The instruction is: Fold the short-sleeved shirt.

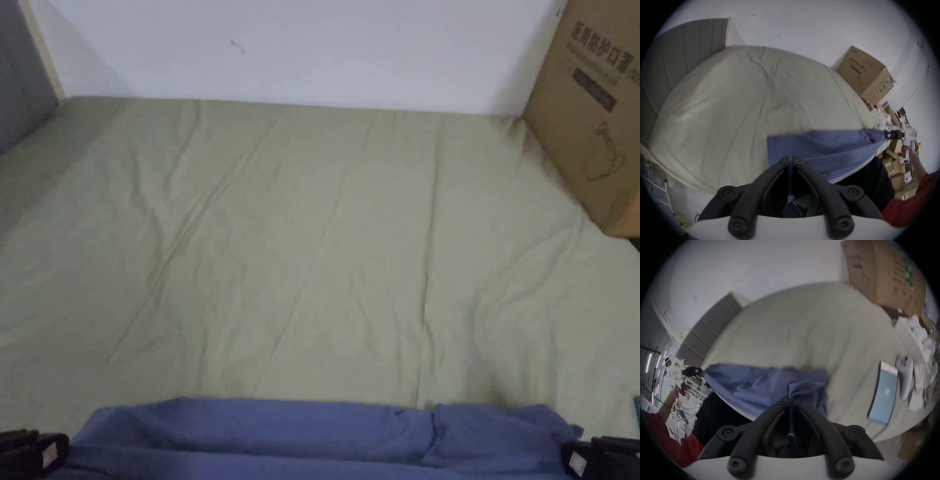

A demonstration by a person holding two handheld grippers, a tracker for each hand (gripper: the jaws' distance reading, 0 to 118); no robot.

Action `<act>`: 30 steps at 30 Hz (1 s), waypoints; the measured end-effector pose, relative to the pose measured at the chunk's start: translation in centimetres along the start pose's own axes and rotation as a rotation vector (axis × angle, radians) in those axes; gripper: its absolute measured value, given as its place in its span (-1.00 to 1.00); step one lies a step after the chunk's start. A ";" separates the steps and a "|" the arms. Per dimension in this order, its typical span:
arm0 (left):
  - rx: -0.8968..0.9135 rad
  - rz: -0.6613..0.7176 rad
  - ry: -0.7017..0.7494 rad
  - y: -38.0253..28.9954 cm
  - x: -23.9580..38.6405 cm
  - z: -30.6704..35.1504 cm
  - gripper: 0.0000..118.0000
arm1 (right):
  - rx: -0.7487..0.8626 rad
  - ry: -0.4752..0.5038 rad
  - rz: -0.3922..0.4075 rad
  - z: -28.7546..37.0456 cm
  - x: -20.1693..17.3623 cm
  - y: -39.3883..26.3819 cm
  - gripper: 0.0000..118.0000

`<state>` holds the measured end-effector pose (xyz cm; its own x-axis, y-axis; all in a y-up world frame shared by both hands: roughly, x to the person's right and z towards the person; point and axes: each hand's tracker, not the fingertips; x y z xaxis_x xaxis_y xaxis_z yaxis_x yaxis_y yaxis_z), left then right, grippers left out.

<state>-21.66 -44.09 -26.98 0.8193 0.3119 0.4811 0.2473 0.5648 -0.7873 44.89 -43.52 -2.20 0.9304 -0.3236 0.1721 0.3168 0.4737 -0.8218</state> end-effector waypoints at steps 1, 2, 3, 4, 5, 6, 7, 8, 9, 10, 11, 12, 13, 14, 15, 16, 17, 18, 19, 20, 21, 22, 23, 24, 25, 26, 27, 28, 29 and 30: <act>-0.032 -0.023 -0.009 -1.0 -0.1 -0.9 -0.95 | -0.031 0.002 0.004 -1.5 0.4 -0.9 -0.95; -0.059 -0.042 0.009 -1.7 0.1 -1.8 -0.95 | -0.043 -0.028 0.010 -2.7 0.7 -1.5 -0.95; -0.072 -0.057 0.035 -2.2 0.2 -2.4 -0.95 | -0.055 -0.035 0.002 -3.6 0.8 -1.8 -0.95; -0.076 -0.051 0.040 -2.5 0.8 -3.3 -0.95 | -0.054 -0.026 -0.023 -4.3 1.1 -2.1 -0.95; -0.075 -0.044 0.046 -2.6 0.9 -3.6 -0.95 | -0.046 -0.016 -0.040 -4.5 0.9 -2.1 -0.95; -0.071 -0.037 0.043 -2.6 0.7 -3.6 -0.95 | -0.045 -0.018 -0.051 -4.5 0.9 -2.2 -0.95; -0.068 -0.025 0.043 -2.6 0.5 -3.5 -0.95 | -0.042 -0.017 -0.071 -4.3 1.1 -2.2 -0.95; -0.063 -0.013 0.042 -2.7 0.7 -3.4 -0.95 | -0.036 -0.007 -0.083 -3.8 1.2 -2.2 -0.95; -0.065 -0.002 0.037 -2.7 0.6 -3.3 -0.95 | -0.035 -0.008 -0.081 -3.5 1.2 -2.1 -0.95; -0.066 0.005 0.033 -2.8 0.5 -3.1 -0.95 | -0.035 -0.014 -0.078 -3.1 1.2 -2.0 -0.95; -0.064 0.004 0.028 -2.8 0.5 -2.9 -0.95 | -0.031 -0.013 -0.079 -2.7 1.2 -1.9 -0.95; -0.063 0.003 0.030 -3.0 0.7 -2.7 -0.95 | -0.026 -0.003 -0.083 -2.2 1.1 -1.9 -0.95; -0.063 0.003 0.031 -3.0 0.8 -2.6 -0.95 | -0.018 -0.003 -0.081 -1.6 0.7 -2.1 -0.95; -0.062 0.002 0.032 -3.1 1.0 -2.5 -0.95 | -0.016 -0.005 -0.074 -1.5 0.5 -2.1 -0.95; -0.061 -0.003 0.034 -3.3 1.1 -2.7 -0.95 | -0.024 -0.025 -0.057 -2.0 0.4 -2.3 -0.95; -0.073 -0.006 0.040 -3.4 1.2 -3.0 -0.86 | -0.059 -0.073 -0.027 -3.0 0.2 -2.5 -0.95; -0.104 0.003 0.051 -3.4 1.3 -3.3 -0.62 | -0.091 -0.102 -0.016 -3.7 0.0 -2.7 -0.93; -0.100 0.019 0.074 -3.5 1.4 -3.2 -0.21 | -0.107 -0.121 -0.013 -3.9 -0.3 -2.7 -0.85; -0.071 0.030 0.086 -3.6 1.6 -2.6 0.00 | -0.091 -0.139 -0.011 -3.5 -0.7 -2.7 -0.72; -0.023 0.047 0.082 -3.5 1.7 -1.7 0.15 | -0.062 -0.163 -0.012 -2.7 -1.1 -2.6 -0.59; 0.007 0.064 0.070 -3.3 1.8 -0.6 0.28 | -0.041 -0.191 -0.008 -1.5 -1.8 -2.5 -0.46; 0.047 0.079 0.060 -2.9 1.9 0.8 0.29 | -0.006 -0.234 0.008 0.0 -2.5 -2.2 -0.38; 0.086 0.084 0.058 -2.2 2.3 2.3 0.29 | 0.044 -0.272 0.033 1.6 -3.3 -1.7 -0.34; 0.129 0.084 0.071 -1.0 2.6 4.0 0.29 | 0.110 -0.298 0.051 3.2 -4.1 -1.3 -0.34; 0.191 0.077 0.095 0.0 3.3 5.6 0.29 | 0.196 -0.312 0.052 5.6 -5.7 -0.6 -0.34; 0.251 0.069 0.113 0.9 4.2 7.0 0.29 | 0.290 -0.311 0.044 7.4 -7.1 0.0 -0.34; 0.323 0.059 0.121 1.8 5.3 8.6 0.29 | 0.393 -0.278 0.049 9.3 -8.6 0.4 -0.34; 0.409 0.048 0.131 2.7 7.3 10.4 0.29 | 0.496 -0.230 0.065 11.0 -10.2 0.6 -0.34; 0.495 0.032 0.152 3.3 8.9 11.9 0.29 | 0.582 -0.201 0.085 12.4 -11.6 0.8 -0.34; 0.567 -0.002 0.156 3.4 10.2 12.9 0.29 | 0.659 -0.184 0.103 13.2 -12.9 0.6 -0.34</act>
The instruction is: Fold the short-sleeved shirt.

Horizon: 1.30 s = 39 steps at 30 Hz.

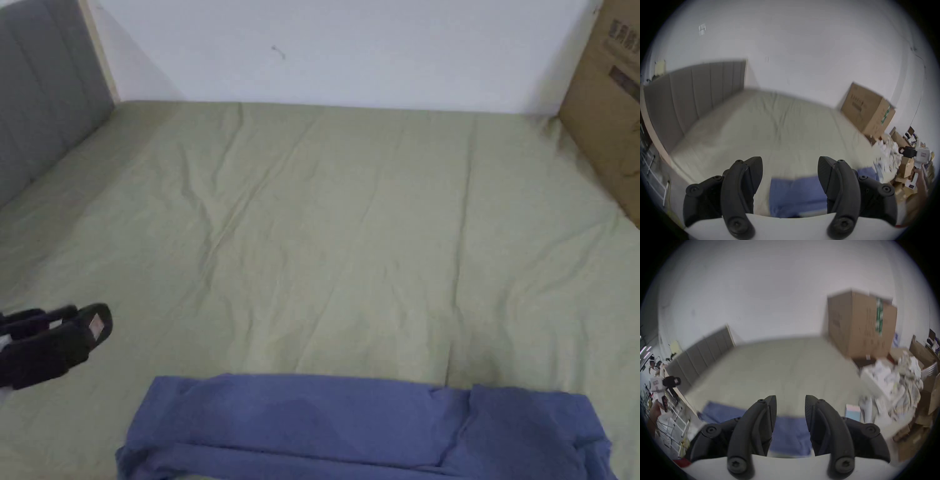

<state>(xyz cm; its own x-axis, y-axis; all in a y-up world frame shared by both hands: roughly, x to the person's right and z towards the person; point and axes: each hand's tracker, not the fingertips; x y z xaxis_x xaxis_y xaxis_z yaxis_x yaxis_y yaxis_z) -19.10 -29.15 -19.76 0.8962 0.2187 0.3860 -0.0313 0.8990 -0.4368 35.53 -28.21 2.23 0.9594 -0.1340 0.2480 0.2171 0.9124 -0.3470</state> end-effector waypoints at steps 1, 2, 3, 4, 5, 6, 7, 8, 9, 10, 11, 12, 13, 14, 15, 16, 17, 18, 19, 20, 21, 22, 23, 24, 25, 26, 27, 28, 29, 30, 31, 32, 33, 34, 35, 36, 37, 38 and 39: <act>0.069 -0.028 -0.013 0.5 1.3 1.0 0.29 | 0.064 0.027 0.008 0.7 -1.2 0.4 -0.34; 0.130 -0.050 -0.024 0.6 1.7 1.5 0.29 | 0.097 0.049 0.026 1.1 -2.3 0.7 -0.34; 0.170 -0.081 -0.023 0.6 2.8 2.1 0.20 | 0.112 0.047 0.036 1.1 -3.2 0.8 -0.34; 0.233 -0.127 -0.006 0.4 4.4 2.9 -0.07 | 0.149 0.033 0.047 1.5 -4.3 0.6 -0.35; 0.269 -0.197 0.025 0.1 5.9 3.4 -0.64 | 0.195 0.008 0.048 1.9 -5.4 0.2 -0.44; 0.277 -0.267 0.102 -0.3 6.8 3.3 -1.00 | 0.227 -0.004 0.055 2.0 -6.2 -0.2 -0.99; 0.291 -0.291 0.100 -0.4 7.5 3.4 -1.00 | 0.251 -0.049 0.065 2.1 -6.5 -0.5 -1.00; 0.267 -0.282 0.025 -0.6 7.7 3.4 -1.00 | 0.225 -0.021 0.057 2.0 -6.9 -0.6 -1.00; 0.250 -0.271 0.000 -0.7 8.0 3.3 -1.00 | 0.183 0.026 0.044 1.8 -7.1 -0.5 -1.00; 0.234 -0.264 0.006 -1.3 7.9 2.8 -1.00 | 0.188 0.024 0.018 1.8 -7.3 -0.7 -1.00; 0.223 -0.269 0.007 -1.6 8.0 2.6 -1.00 | 0.200 0.021 0.010 1.5 -7.1 -1.1 -1.00; 0.225 -0.275 0.012 -1.8 8.2 2.6 -1.00 | 0.198 0.020 0.021 1.4 -7.4 -1.1 -1.00; 0.222 -0.281 0.014 -2.1 8.4 2.6 -1.00 | 0.190 -0.010 0.049 1.4 -7.7 -1.1 -1.00; 0.225 -0.288 0.008 -2.6 8.5 2.7 -1.00 | 0.202 -0.014 0.059 1.5 -7.9 -1.1 -1.00; 0.226 -0.293 -0.001 -2.8 8.6 2.7 -1.00 | 0.201 -0.009 0.054 1.1 -7.2 -1.6 -1.00; 0.225 -0.296 0.003 -2.9 8.7 2.7 -1.00 | 0.199 -0.012 0.056 0.9 -7.1 -1.7 -1.00; 0.220 -0.306 0.008 -3.0 8.8 2.6 -1.00 | 0.195 -0.017 0.060 0.9 -7.1 -1.6 -1.00; 0.216 -0.312 0.007 -3.1 9.2 2.5 -1.00 | 0.190 -0.011 0.057 1.0 -7.1 -1.5 -1.00; 0.216 -0.309 0.006 -3.2 9.1 2.5 -1.00 | 0.190 -0.007 0.052 0.8 -6.8 -1.7 -1.00; 0.210 -0.296 0.000 -3.1 9.0 2.5 -1.00 | 0.190 -0.007 0.053 0.8 -6.7 -1.7 -1.00; 0.206 -0.285 -0.006 -3.2 8.8 2.5 -1.00 | 0.187 -0.012 0.058 0.8 -6.7 -1.6 -1.00; 0.205 -0.279 -0.006 -3.2 8.9 2.4 -1.00 | 0.186 -0.014 0.066 0.8 -6.7 -1.5 -1.00; 0.204 -0.278 -0.004 -3.2 8.9 2.4 -1.00 | 0.184 -0.016 0.069 0.8 -6.8 -1.8 -1.00; 0.201 -0.279 -0.005 -3.2 8.8 2.3 -1.00 | 0.183 -0.015 0.067 0.8 -6.7 -1.8 -1.00; 0.198 -0.280 -0.004 -3.2 8.7 2.4 -1.00 | 0.181 -0.010 0.061 0.7 -6.6 -1.7 -1.00; 0.197 -0.272 -0.005 -3.0 8.7 2.2 -1.00 | 0.180 -0.008 0.058 0.6 -6.5 -1.7 -1.00; 0.188 -0.243 -0.026 -2.8 8.3 2.0 -0.92 | 0.177 -0.010 0.060 0.6 -6.7 -1.9 -1.00; 0.144 -0.184 -0.090 -2.4 7.5 1.6 -0.50 | 0.174 -0.007 0.060 0.6 -6.6 -1.9 -1.00; 0.074 -0.102 -0.180 -1.9 6.0 1.0 -0.50 | 0.167 0.013 0.055 0.5 -6.4 -1.9 -1.00; 0.012 -0.017 -0.248 -1.5 4.8 0.1 -0.29 | 0.164 0.026 0.048 0.6 -6.3 -1.9 -1.00; -0.068 0.073 -0.311 -1.5 2.9 -1.3 0.22 | 0.159 0.029 0.047 0.7 -6.6 -2.1 -1.00; -0.120 0.164 -0.348 -2.3 0.7 -2.9 0.88 | 0.152 0.033 0.047 0.6 -6.6 -2.2 -1.00; -0.073 0.253 -0.362 -2.8 -1.3 -3.6 0.97 | 0.142 0.042 0.053 0.5 -6.6 -2.3 -1.00; -0.223 0.283 -0.325 -3.8 -3.7 -6.0 0.98 | 0.133 0.048 0.056 0.3 -6.6 -2.4 -1.00; -0.302 0.321 -0.313 -5.1 -5.7 -7.7 1.00 | 0.128 0.050 0.054 0.3 -6.7 -2.7 -1.00; -0.368 0.345 -0.279 -6.4 -7.3 -9.0 0.99 | 0.121 0.060 0.048 0.2 -6.8 -2.9 -1.00; -0.459 0.351 -0.192 -7.8 -8.6 -10.1 1.00 | 0.115 0.072 0.041 0.1 -6.8 -3.0 -1.00; -0.538 0.352 -0.130 -8.9 -8.5 -11.4 0.99 | 0.109 0.074 0.037 0.0 -6.9 -3.1 -1.00; -0.583 0.364 -0.120 -10.1 -9.0 -12.1 0.99 | 0.103 0.075 0.035 0.0 -7.1 -3.2 -1.00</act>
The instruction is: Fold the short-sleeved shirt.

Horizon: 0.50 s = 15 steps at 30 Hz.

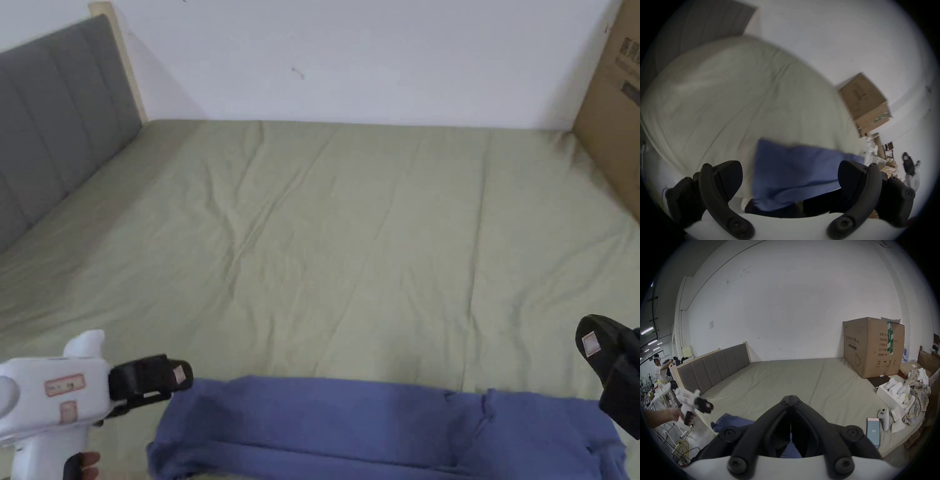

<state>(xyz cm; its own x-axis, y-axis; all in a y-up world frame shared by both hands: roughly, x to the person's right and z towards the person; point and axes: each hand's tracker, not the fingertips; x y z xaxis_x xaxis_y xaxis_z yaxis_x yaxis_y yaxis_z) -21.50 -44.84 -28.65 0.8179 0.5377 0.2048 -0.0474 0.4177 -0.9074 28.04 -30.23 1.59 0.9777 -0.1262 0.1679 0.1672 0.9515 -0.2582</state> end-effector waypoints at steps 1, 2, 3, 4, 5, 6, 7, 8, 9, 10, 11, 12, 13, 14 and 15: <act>-0.042 0.018 0.020 -0.5 -0.8 -1.0 0.99 | -0.005 0.008 -0.005 -0.1 -0.1 -0.1 -1.00; -0.068 0.039 0.028 -1.0 -1.3 -1.8 0.99 | -0.012 0.013 -0.008 -0.1 -0.1 -0.2 -1.00; -0.082 0.051 0.013 -1.1 -2.5 -3.3 0.99 | -0.015 0.014 -0.008 -0.2 -0.2 -0.3 -1.00; -0.085 0.062 -0.004 -1.4 -2.6 -4.0 0.98 | -0.018 0.016 -0.008 -0.2 -0.3 -0.4 -1.00; -0.080 0.063 -0.009 -1.6 -2.6 -4.5 0.95 | -0.026 0.017 -0.005 -0.2 -0.4 -0.5 -1.00; -0.076 0.065 0.000 -1.8 -2.6 -4.9 0.92 | -0.034 0.017 -0.003 -0.2 -0.4 -0.5 -1.00; -0.074 0.073 0.010 -2.2 -2.0 -5.2 0.91 | -0.041 0.019 -0.003 -0.3 -0.4 -0.6 -1.00; -0.069 0.068 0.021 -2.5 -1.2 -5.1 0.88 | -0.048 0.020 -0.005 -0.2 -0.5 -0.6 -1.00; -0.063 0.056 0.024 -2.6 -0.7 -4.8 0.70 | -0.054 0.022 -0.006 -0.2 -0.5 -0.7 -1.00; -0.084 0.071 0.009 -2.7 -0.1 -4.8 0.41 | -0.056 0.022 -0.006 -0.2 -0.4 -0.8 -1.00; -0.095 0.065 0.042 -2.6 0.2 -4.8 -0.03 | -0.058 0.017 -0.005 -0.3 -0.3 -0.8 -1.00; -0.093 0.059 0.079 -2.5 0.4 -4.6 -0.59 | -0.061 0.014 -0.005 -0.3 -0.2 -1.0 -1.00; -0.093 0.069 0.054 -2.3 0.4 -4.6 -0.61 | -0.067 0.012 -0.012 -0.4 0.0 -1.1 -1.00; -0.103 0.107 -0.029 -2.3 0.2 -4.5 -0.61 | -0.073 0.015 -0.025 -0.5 0.1 -1.1 -1.00; -0.118 0.121 -0.025 -2.0 0.3 -4.6 -0.61 | -0.076 0.023 -0.039 -0.5 0.3 -1.2 -1.00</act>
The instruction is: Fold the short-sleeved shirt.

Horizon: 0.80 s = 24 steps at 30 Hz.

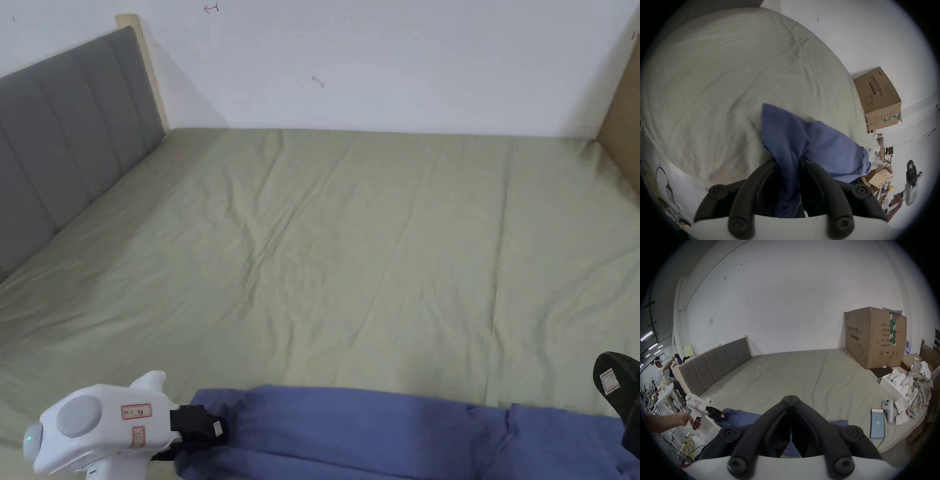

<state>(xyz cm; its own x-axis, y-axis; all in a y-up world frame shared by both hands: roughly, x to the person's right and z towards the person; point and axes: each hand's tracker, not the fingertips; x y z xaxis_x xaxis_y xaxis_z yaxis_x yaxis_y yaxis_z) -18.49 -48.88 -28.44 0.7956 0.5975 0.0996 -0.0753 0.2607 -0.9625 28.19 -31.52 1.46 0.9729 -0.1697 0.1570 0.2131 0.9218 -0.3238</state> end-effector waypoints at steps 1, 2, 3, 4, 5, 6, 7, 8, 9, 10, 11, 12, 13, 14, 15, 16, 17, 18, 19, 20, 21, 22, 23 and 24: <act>0.008 -0.021 0.033 0.0 0.8 0.2 -0.61 | -0.001 0.000 -0.006 0.1 0.1 0.0 -1.00; 0.020 -0.068 0.057 0.0 1.5 0.6 -0.61 | -0.002 -0.005 -0.005 0.2 0.0 -0.1 -1.00; 0.028 -0.084 0.059 0.1 2.0 1.0 -0.61 | -0.004 -0.007 -0.003 0.2 0.1 -0.1 -1.00; 0.036 -0.074 0.049 0.3 2.7 1.4 -0.61 | -0.002 -0.009 0.000 0.3 0.2 -0.1 -1.00; 0.047 -0.061 0.031 0.4 3.5 2.0 -0.61 | -0.002 -0.012 0.002 0.5 0.3 -0.1 -1.00; 0.065 -0.056 0.002 0.4 4.4 2.4 -0.61 | -0.002 -0.014 0.003 0.5 0.3 -0.1 -1.00; 0.072 -0.074 -0.020 0.4 5.7 2.8 -0.61 | -0.004 -0.016 0.004 0.5 0.5 -0.1 -1.00; 0.070 -0.103 -0.026 0.5 7.0 2.9 -0.61 | -0.004 -0.017 0.001 0.5 0.6 -0.1 -1.00; 0.066 -0.133 -0.025 0.3 8.7 2.9 -0.61 | -0.004 -0.019 -0.001 0.5 0.8 -0.1 -1.00; 0.048 -0.176 -0.041 0.1 10.4 2.6 -0.61 | -0.005 -0.021 -0.003 0.5 0.9 -0.1 -1.00; 0.028 -0.208 -0.068 -0.3 12.1 2.0 -0.61 | -0.004 -0.024 -0.005 0.5 1.0 -0.1 -1.00; 0.014 -0.227 -0.086 -0.6 13.7 1.1 -0.61 | -0.002 -0.027 -0.008 0.5 1.1 -0.1 -1.00; -0.005 -0.243 -0.094 -1.1 15.2 0.2 -0.61 | -0.003 -0.026 -0.015 0.5 1.2 -0.2 -1.00; -0.030 -0.256 -0.099 -1.6 16.7 -0.9 -0.61 | -0.003 -0.026 -0.023 0.5 1.3 -0.3 -1.00; -0.050 -0.263 -0.119 -2.2 18.1 -2.2 -0.61 | -0.003 -0.027 -0.026 0.5 1.4 -0.4 -1.00; -0.066 -0.297 -0.141 -2.6 19.2 -4.1 -0.61 | -0.006 -0.031 -0.028 0.6 1.5 -0.5 -1.00; -0.080 -0.332 -0.128 -3.1 20.2 -5.5 -0.61 | -0.008 -0.034 -0.030 0.6 1.6 -0.5 -1.00; -0.102 -0.354 -0.110 -3.6 21.2 -7.2 -0.61 | -0.012 -0.038 -0.032 0.7 1.8 -0.6 -1.00; -0.121 -0.373 -0.094 -4.0 21.8 -8.8 -0.61 | -0.013 -0.039 -0.035 0.9 2.0 -0.7 -1.00; -0.135 -0.390 -0.080 -4.3 22.1 -10.6 -0.61 | -0.015 -0.043 -0.037 1.0 2.2 -0.7 -1.00; -0.151 -0.399 -0.046 -4.6 22.3 -11.5 -0.60 | -0.019 -0.049 -0.042 1.2 2.4 -0.6 -1.00; -0.162 -0.406 -0.013 -4.9 22.4 -12.2 -0.51 | -0.019 -0.047 -0.048 1.5 2.6 -0.5 -1.00; -0.180 -0.421 -0.001 -5.1 22.4 -12.6 -0.37 | -0.018 -0.048 -0.050 1.8 2.8 -0.4 -1.00; -0.190 -0.418 -0.007 -5.4 22.5 -11.9 -0.19 | -0.015 -0.057 -0.047 2.1 3.0 -0.4 -1.00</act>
<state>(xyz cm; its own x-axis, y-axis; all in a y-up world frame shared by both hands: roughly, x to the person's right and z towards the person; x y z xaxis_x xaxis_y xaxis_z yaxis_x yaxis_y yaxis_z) 7.00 -45.84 -24.02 0.7301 0.4757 0.4906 0.3637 0.3374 -0.8683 30.83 -31.63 4.00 0.9551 -0.1925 0.2252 0.2605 0.9077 -0.3290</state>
